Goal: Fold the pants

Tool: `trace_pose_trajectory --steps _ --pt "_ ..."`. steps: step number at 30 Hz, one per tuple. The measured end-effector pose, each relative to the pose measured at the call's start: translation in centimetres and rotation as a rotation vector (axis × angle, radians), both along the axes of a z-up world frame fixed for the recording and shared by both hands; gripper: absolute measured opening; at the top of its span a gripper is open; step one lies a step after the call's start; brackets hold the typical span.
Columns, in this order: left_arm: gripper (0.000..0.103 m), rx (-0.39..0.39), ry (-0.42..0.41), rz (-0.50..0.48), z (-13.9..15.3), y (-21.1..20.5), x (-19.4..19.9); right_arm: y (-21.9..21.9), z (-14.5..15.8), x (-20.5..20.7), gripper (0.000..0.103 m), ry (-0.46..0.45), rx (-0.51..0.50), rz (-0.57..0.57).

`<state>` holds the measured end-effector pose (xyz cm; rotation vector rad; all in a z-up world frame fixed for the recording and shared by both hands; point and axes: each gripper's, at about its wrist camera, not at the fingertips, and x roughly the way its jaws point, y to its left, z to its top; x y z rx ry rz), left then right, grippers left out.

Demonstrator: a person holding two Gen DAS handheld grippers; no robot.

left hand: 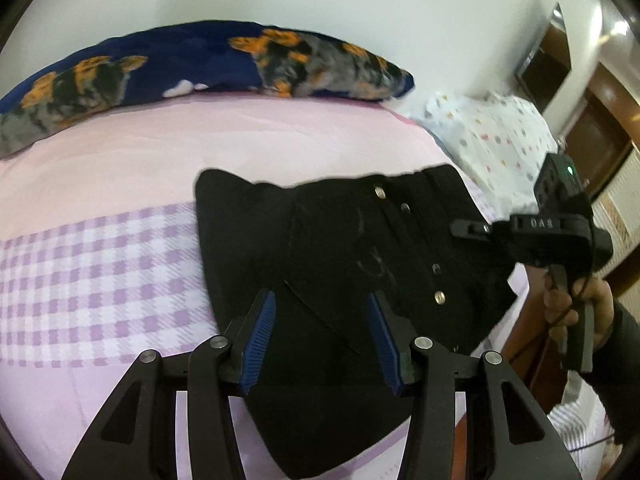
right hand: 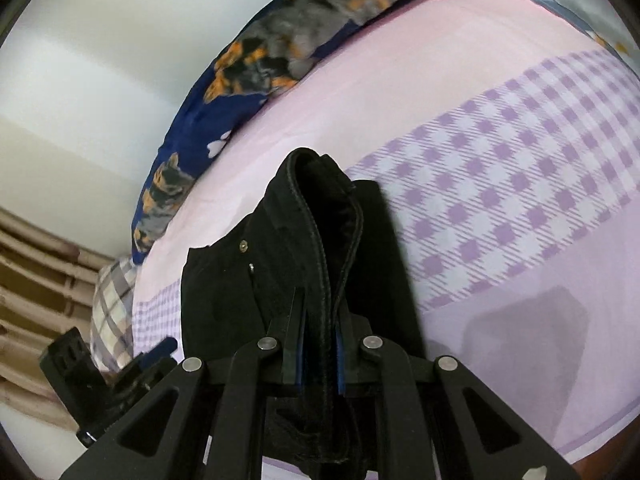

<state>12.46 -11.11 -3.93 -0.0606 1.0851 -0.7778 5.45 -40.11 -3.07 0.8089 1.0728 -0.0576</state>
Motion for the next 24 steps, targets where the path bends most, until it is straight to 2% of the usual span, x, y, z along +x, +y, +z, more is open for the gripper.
trace_pose_trajectory --steps 3,6,8,10,12,18,19,20,21,24 --pt "0.048 0.040 0.027 -0.049 -1.2 -1.1 -0.7 -0.2 -0.9 0.1 0.012 0.019 -0.038 0.011" --pt "0.048 0.102 0.048 -0.074 -3.1 -2.0 -1.5 -0.7 -1.5 0.1 0.024 0.044 -0.039 0.000" --pt "0.048 0.118 0.020 -0.082 -3.3 -2.2 -2.0 -0.8 -1.3 -0.3 0.029 0.050 -0.040 -0.013" --pt "0.049 0.129 0.006 -0.093 -3.1 -2.4 -2.3 -0.9 -0.5 -1.1 0.038 0.051 -0.063 -0.040" --pt "0.049 0.116 0.023 -0.089 -3.1 -2.4 -2.2 -1.0 0.3 -2.1 0.039 0.037 -0.056 -0.058" --pt "0.049 0.088 0.047 -0.079 -3.1 -1.7 -2.3 -0.3 0.9 -5.3 0.039 0.061 -0.004 -0.084" --pt "0.049 0.091 0.044 -0.080 -3.1 -1.7 -2.4 0.0 0.7 -5.5 0.033 0.064 0.007 -0.085" --pt "0.049 0.093 0.043 -0.080 -3.1 -1.6 -2.5 0.3 0.8 -5.6 0.020 0.068 -0.015 -0.086" --pt "0.049 0.093 0.045 -0.081 -3.0 -1.6 -2.6 0.6 1.1 -5.6 0.018 0.074 -0.055 -0.087" --pt "0.050 0.086 0.053 -0.092 -2.9 -1.5 -2.8 0.9 2.6 -6.2 0.013 0.021 -0.044 -0.107"
